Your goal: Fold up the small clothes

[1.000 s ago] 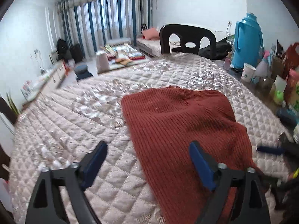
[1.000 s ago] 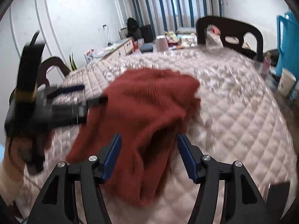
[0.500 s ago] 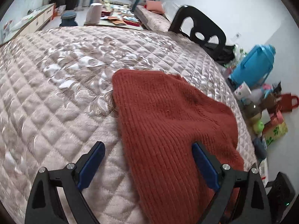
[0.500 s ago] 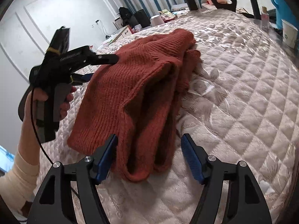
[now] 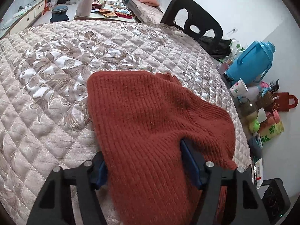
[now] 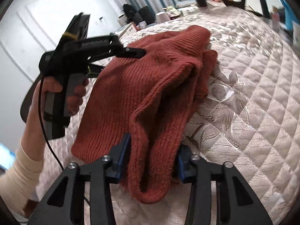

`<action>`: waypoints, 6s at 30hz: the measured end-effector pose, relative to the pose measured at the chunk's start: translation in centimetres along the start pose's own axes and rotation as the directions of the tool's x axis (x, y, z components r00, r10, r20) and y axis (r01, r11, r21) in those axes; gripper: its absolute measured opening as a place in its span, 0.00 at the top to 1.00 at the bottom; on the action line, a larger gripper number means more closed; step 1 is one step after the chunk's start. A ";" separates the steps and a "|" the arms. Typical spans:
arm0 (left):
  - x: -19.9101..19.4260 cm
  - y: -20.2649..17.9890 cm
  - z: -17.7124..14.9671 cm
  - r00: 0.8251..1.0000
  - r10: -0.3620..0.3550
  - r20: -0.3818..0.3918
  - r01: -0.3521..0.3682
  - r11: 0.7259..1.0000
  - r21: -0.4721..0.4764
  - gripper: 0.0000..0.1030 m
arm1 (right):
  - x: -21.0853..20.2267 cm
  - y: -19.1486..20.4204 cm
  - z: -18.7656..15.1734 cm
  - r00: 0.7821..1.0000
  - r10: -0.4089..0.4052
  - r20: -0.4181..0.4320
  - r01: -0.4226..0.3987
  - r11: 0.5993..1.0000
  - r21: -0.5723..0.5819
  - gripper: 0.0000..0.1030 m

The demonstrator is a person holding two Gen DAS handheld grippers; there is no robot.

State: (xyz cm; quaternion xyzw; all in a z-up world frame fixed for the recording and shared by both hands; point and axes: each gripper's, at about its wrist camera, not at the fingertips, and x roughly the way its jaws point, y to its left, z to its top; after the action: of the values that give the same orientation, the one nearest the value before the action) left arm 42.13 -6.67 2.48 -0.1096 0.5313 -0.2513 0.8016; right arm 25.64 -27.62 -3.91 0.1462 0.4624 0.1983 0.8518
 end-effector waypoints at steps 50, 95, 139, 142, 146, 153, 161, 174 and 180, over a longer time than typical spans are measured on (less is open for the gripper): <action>-14.3 17.1 -5.4 0.942 0.296 0.156 -0.266 0.945 -0.189 0.25 | 9.5 14.2 -0.9 0.988 0.128 -0.086 -0.139 0.980 -0.140 0.71; -16.6 7.9 -27.2 0.799 0.564 0.210 -0.546 0.826 -0.141 0.00 | 5.8 17.5 -8.7 0.945 -0.316 0.081 0.325 0.894 -0.310 0.35; -16.5 8.0 -27.0 0.800 0.562 0.210 -0.544 0.827 -0.142 0.00 | 5.6 17.5 -8.9 0.945 -0.318 0.082 0.327 0.894 -0.306 0.34; -16.5 8.0 -27.0 0.800 0.562 0.210 -0.544 0.827 -0.142 0.00 | 5.6 17.5 -8.9 0.945 -0.318 0.082 0.327 0.894 -0.305 0.34; -16.5 8.0 -27.0 0.800 0.562 0.210 -0.543 0.827 -0.142 0.00 | 5.6 17.5 -8.9 0.945 -0.318 0.082 0.327 0.894 -0.305 0.34; -16.5 8.0 -27.0 0.800 0.562 0.210 -0.543 0.827 -0.142 0.00 | 5.6 17.5 -8.9 0.945 -0.318 0.082 0.328 0.894 -0.305 0.34; -16.5 8.0 -27.0 0.800 0.562 0.210 -0.544 0.827 -0.142 0.00 | 5.6 17.5 -8.9 0.945 -0.318 0.082 0.327 0.894 -0.305 0.34; -16.5 8.0 -27.0 0.800 0.562 0.210 -0.543 0.827 -0.142 0.00 | 5.6 17.5 -9.0 0.945 -0.318 0.082 0.327 0.894 -0.305 0.34; -16.5 8.0 -27.0 0.800 0.562 0.210 -0.544 0.827 -0.142 0.00 | 5.6 17.5 -9.0 0.945 -0.318 0.082 0.327 0.894 -0.305 0.34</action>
State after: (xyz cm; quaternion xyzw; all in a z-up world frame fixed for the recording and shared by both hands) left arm 14.85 11.16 0.95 -0.0095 0.4471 0.0285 0.8940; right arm 17.27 -8.99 -5.15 -0.0671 0.4299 0.1233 0.8919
